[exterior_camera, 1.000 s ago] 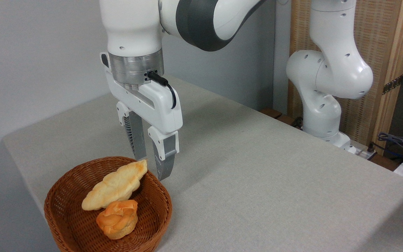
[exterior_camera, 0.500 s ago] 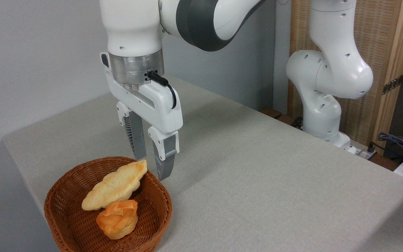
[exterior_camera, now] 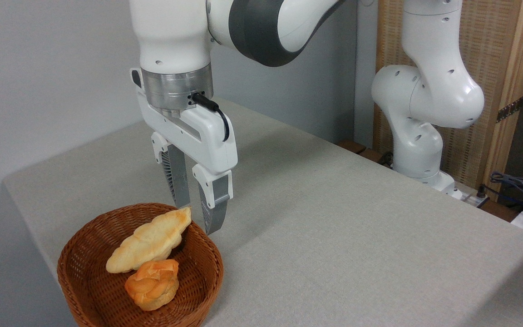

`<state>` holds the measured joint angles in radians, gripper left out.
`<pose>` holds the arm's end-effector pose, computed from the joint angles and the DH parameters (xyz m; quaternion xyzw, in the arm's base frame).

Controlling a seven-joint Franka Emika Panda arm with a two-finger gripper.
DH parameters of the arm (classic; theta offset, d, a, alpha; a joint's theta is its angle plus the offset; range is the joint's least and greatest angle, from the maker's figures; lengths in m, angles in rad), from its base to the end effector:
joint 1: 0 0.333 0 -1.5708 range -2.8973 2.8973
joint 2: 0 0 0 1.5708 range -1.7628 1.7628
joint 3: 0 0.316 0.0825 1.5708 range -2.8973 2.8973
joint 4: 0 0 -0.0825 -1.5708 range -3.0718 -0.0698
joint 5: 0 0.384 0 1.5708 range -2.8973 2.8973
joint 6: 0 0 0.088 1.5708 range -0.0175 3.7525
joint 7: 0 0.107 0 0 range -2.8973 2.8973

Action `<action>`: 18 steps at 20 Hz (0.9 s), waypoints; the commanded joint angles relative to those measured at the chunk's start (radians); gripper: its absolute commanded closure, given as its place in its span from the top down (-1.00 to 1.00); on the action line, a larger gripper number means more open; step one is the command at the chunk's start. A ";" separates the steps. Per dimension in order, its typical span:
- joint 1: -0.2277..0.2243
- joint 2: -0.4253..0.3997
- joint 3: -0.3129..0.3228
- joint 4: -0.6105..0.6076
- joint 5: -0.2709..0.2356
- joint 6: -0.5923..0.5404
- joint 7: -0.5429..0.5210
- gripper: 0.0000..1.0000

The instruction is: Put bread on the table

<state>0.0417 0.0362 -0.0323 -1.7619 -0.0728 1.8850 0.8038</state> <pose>0.5836 0.0003 0.5409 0.9244 -0.3772 0.0540 0.0156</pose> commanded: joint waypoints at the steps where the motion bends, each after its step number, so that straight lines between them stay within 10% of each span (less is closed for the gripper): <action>1: 0.004 -0.013 -0.001 0.002 0.002 -0.026 -0.005 1.00; 18: -0.005 0.033 -0.017 0.001 -0.117 0.051 -0.098 1.00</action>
<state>0.0384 0.0582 -0.0466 -1.7622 -0.1562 1.9035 0.7519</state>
